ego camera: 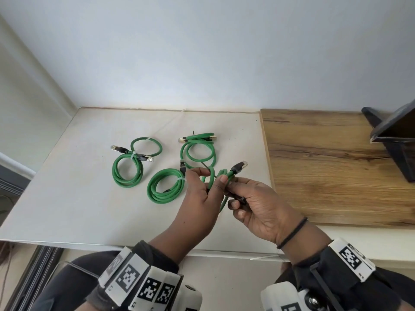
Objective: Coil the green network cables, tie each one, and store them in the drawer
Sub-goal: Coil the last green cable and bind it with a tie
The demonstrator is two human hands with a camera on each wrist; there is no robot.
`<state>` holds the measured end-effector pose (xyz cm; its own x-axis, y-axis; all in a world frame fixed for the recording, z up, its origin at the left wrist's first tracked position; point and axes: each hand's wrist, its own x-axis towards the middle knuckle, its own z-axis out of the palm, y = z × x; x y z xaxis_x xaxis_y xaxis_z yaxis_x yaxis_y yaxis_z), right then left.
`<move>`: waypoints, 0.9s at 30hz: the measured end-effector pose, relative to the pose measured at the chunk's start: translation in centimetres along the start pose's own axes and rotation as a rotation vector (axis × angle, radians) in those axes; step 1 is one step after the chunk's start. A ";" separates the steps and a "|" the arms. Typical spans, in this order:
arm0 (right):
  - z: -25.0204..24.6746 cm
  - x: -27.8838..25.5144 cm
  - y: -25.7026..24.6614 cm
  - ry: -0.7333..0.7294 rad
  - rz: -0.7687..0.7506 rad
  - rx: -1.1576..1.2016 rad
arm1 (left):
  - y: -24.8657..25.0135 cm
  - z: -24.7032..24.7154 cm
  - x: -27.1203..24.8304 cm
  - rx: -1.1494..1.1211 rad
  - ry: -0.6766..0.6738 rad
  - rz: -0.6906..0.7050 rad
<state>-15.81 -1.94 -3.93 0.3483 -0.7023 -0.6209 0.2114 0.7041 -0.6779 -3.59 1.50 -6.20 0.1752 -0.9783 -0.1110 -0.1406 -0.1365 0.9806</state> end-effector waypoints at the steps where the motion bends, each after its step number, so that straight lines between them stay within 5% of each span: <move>1: 0.0 -0.1 -0.1 0.005 -0.002 -0.016 | 0.1 0.0 -0.1 0.024 0.002 0.020; 13: 0.3 -1.0 -1.4 0.046 -0.069 -0.122 | 0.1 -0.5 0.2 0.037 0.034 0.078; 23: -0.7 -1.3 -1.8 0.180 -0.433 -0.494 | 0.0 -0.8 -0.1 0.272 -0.014 0.216; 27: -0.9 -1.0 -1.7 0.190 -0.472 -0.514 | 0.3 -0.8 -0.3 0.296 -0.047 0.226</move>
<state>-17.39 -2.52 -2.47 0.1508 -0.9585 -0.2421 -0.1722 0.2157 -0.9612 -2.88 1.90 -5.72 0.0634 -0.9941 0.0883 -0.4476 0.0508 0.8928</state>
